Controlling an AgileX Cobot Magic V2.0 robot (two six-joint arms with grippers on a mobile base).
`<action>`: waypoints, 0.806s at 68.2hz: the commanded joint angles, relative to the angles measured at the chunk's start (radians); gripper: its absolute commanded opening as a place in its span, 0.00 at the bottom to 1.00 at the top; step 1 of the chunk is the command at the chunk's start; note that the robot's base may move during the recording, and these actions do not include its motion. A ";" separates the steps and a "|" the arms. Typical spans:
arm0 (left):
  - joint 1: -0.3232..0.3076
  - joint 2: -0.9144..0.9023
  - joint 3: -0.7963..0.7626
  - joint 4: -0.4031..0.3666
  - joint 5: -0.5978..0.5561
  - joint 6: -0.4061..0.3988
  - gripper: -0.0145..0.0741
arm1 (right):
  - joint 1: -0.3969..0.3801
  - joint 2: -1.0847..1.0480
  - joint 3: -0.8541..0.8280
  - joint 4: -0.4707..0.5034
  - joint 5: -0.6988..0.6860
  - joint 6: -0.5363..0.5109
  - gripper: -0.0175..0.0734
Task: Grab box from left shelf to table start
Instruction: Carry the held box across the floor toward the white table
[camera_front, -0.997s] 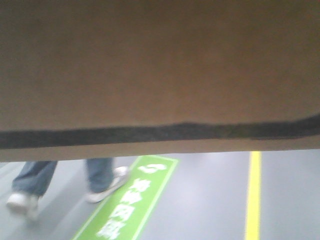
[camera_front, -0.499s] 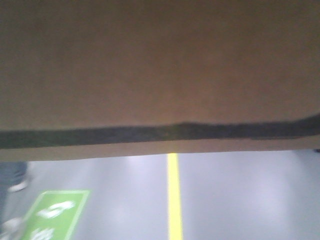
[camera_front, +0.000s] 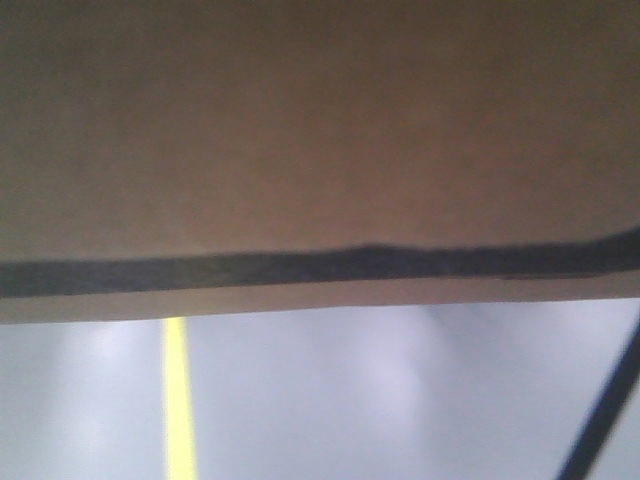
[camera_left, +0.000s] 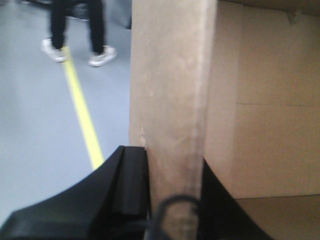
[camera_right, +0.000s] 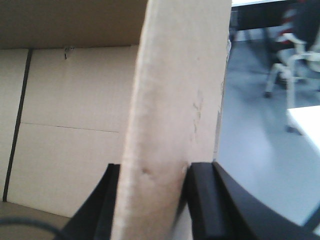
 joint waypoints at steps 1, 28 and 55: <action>-0.005 0.008 -0.035 0.030 -0.187 -0.026 0.06 | -0.006 0.019 -0.027 -0.091 -0.160 -0.005 0.26; -0.005 0.008 -0.035 0.030 -0.187 -0.026 0.06 | -0.006 0.019 -0.027 -0.091 -0.160 -0.005 0.26; -0.005 0.008 -0.035 0.030 -0.187 -0.026 0.06 | -0.006 0.019 -0.027 -0.091 -0.160 -0.005 0.26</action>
